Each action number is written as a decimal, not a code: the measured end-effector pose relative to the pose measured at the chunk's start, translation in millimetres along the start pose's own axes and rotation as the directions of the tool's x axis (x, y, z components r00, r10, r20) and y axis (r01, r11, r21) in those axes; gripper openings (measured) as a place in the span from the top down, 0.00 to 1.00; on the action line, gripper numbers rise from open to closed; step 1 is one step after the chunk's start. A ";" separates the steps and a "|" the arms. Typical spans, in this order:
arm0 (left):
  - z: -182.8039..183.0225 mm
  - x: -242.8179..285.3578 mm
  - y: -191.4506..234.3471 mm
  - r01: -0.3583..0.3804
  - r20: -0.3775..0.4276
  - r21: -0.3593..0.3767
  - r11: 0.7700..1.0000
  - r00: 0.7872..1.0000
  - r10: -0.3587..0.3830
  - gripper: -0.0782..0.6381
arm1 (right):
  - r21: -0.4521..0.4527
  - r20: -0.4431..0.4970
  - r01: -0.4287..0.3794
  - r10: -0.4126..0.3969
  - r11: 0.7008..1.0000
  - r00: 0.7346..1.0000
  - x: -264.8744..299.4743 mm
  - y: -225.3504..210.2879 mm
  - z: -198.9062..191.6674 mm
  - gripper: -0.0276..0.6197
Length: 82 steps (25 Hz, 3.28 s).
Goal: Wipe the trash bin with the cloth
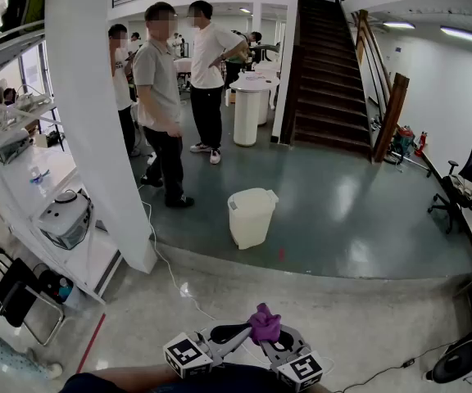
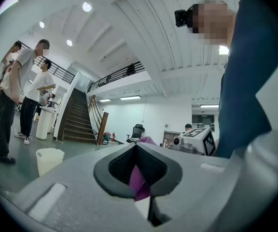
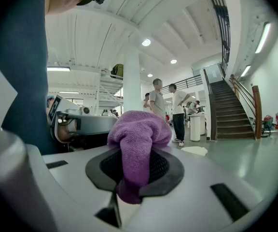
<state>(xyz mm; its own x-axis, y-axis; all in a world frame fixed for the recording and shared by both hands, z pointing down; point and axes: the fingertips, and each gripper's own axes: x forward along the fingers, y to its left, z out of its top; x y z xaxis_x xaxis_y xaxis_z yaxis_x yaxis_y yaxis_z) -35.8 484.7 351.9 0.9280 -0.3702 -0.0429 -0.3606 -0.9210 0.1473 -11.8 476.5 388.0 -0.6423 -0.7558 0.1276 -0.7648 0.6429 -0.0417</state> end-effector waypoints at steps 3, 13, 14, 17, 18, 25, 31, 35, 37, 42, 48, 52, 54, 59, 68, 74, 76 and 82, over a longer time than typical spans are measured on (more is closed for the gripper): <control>1.8 -1.4 -0.1 -0.001 0.000 -0.001 1.000 1.000 0.001 0.91 | 0.005 0.001 0.001 -0.001 1.000 1.000 1.3 1.4 0.2 0.84; -3.2 4.6 -6.6 -0.002 -0.010 -0.004 1.000 1.000 0.002 0.91 | 0.011 0.001 -0.007 0.007 1.000 1.000 -6.8 -1.2 -3.5 0.84; -3.5 5.5 -7.5 -0.002 -0.012 -0.005 1.000 1.000 0.002 0.91 | 0.013 0.002 -0.007 0.007 1.000 1.000 -8.0 -1.8 -3.8 0.84; -3.1 9.2 -9.0 -0.005 -0.014 -0.005 1.000 1.000 0.005 0.91 | 0.018 0.004 -0.008 0.008 1.000 1.000 -11.3 -4.8 -3.3 0.84; -2.9 10.6 -9.0 -0.007 -0.015 -0.005 1.000 1.000 0.007 0.91 | 0.018 0.005 -0.008 0.008 1.000 1.000 -12.4 -6.4 -3.0 0.84; -6.0 34.9 -18.2 -0.017 -0.022 0.005 1.000 1.000 0.017 0.91 | 0.023 0.014 -0.014 0.013 1.000 1.000 -29.2 -26.3 -5.5 0.84; -16.7 55.5 -28.0 -0.055 -0.030 -0.015 0.998 0.998 0.055 0.91 | 0.050 0.016 -0.042 0.041 0.998 0.999 -45.4 -45.6 -16.5 0.84; -17.4 65.6 -22.7 -0.076 -0.033 -0.008 0.997 0.997 0.076 0.91 | 0.050 0.014 -0.066 0.065 0.997 0.998 -42.5 -59.4 -19.7 0.84; -16.1 68.5 -12.5 -0.082 -0.031 -0.002 0.997 0.996 0.082 0.91 | 0.052 0.015 -0.061 0.060 0.997 0.998 -36.0 -67.2 -17.4 0.84; -16.3 80.4 24.2 -0.062 -0.026 -0.003 0.998 0.998 0.062 0.91 | 0.043 -0.005 -0.044 0.044 0.998 0.999 -5.6 -89.9 -14.9 0.84; -5.1 95.6 107.5 -0.022 0.000 -0.028 0.999 1.000 0.022 0.91 | 0.041 -0.035 0.014 -0.013 0.999 0.999 62.1 -128.5 -8.4 0.84; 9.2 96.5 172.1 -0.003 0.007 -0.022 1.000 1.000 0.003 0.91 | 0.055 -0.037 0.052 -0.050 0.997 0.998 120.6 -153.9 4.3 0.84; 16.5 92.5 204.7 -0.004 0.005 -0.025 1.000 1.000 0.004 0.91 | 0.066 -0.038 0.069 -0.066 0.995 0.997 150.6 -164.2 9.3 0.84; 33.1 83.7 270.7 -0.004 -0.003 -0.020 1.000 1.000 0.004 0.91 | 0.076 -0.029 0.100 -0.098 0.992 0.995 210.4 -185.5 21.5 0.84; 32.0 85.0 331.6 -0.016 -0.017 -0.054 0.998 1.000 0.015 0.91 | 0.094 -0.027 0.116 -0.114 0.989 0.993 263.5 -212.5 26.3 0.84; 31.4 116.2 362.2 -0.046 -0.030 -0.053 0.998 0.999 0.044 0.91 | 0.108 -0.014 0.089 -0.088 0.990 0.996 282.2 -252.2 25.6 0.84; 32.1 131.3 375.1 -0.070 -0.036 -0.050 0.996 0.997 0.069 0.91 | 0.111 -0.013 0.078 -0.077 0.991 0.997 288.3 -271.9 26.9 0.84; 34.6 196.2 411.2 -0.148 -0.042 -0.057 0.987 0.988 0.146 0.91 | 0.096 -0.007 0.010 -0.009 0.995 1.000 299.5 -346.7 29.5 0.84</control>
<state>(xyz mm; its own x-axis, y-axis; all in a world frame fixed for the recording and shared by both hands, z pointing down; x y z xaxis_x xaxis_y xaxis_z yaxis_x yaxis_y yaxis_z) -5.3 29.1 369.9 0.8687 -0.4949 0.0207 -0.4879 -0.8478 0.2077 59.6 23.6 411.4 -0.6349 -0.7606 0.1353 -0.7723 0.6206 -0.1357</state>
